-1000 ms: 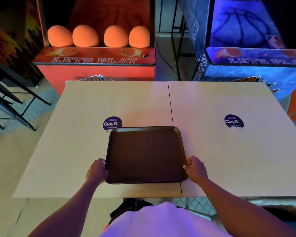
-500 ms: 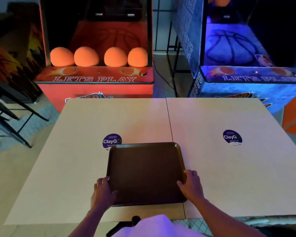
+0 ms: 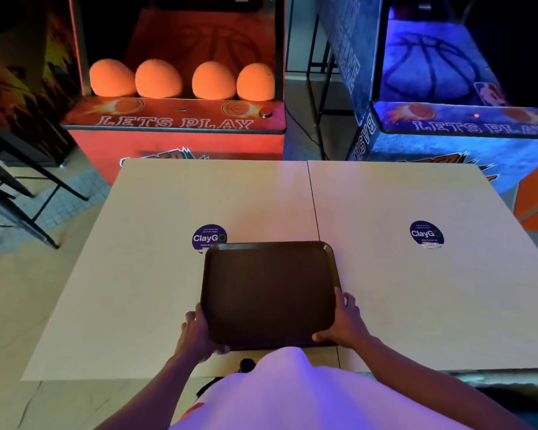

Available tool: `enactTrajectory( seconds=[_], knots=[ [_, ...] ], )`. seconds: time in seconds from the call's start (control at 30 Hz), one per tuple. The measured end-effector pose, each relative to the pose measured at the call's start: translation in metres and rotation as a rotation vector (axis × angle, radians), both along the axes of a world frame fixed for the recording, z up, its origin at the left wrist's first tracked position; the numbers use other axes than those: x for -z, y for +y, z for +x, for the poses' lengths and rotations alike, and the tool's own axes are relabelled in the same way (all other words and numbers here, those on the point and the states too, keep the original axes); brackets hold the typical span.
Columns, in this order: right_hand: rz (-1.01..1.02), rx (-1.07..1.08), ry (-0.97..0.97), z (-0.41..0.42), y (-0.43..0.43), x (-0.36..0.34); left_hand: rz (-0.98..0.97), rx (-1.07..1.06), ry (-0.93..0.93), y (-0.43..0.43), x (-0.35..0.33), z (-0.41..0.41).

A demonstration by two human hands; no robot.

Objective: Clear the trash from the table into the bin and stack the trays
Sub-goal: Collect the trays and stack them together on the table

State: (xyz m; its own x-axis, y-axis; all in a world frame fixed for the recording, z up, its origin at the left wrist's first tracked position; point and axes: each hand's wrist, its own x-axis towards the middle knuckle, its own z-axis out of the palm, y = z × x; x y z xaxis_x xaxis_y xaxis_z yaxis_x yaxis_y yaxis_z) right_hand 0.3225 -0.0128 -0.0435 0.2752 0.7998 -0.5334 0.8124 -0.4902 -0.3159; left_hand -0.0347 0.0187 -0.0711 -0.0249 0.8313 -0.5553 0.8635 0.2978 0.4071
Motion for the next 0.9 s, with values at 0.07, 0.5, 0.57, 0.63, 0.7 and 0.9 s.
enactTrajectory(
  seconds=[0.07, 0.5, 0.57, 0.63, 0.7, 0.9],
  knots=[
    [-0.029, 0.012, -0.014, -0.003, 0.0, 0.0, -0.005, 0.007, -0.008, 0.003, -0.002, 0.0],
    [-0.09, 0.259, 0.025, -0.011, -0.013, 0.002, 0.037, 0.136, -0.096, 0.052, -0.002, 0.006],
    [-0.089, 0.318, 0.032, -0.009, -0.015, 0.001, 0.046, 0.186, -0.106, 0.065, -0.004, 0.014],
    [-0.088, 0.385, 0.036, -0.007, -0.017, 0.0, 0.055, 0.242, -0.123, 0.078, -0.005, 0.024],
    [-0.092, 0.449, 0.029, -0.004, -0.02, -0.002, 0.062, 0.29, -0.134, 0.09, -0.004, 0.036],
    [-0.112, 0.601, -0.019, 0.006, -0.036, -0.005, 0.066, 0.439, -0.127, 0.112, -0.002, 0.08]
  ],
)
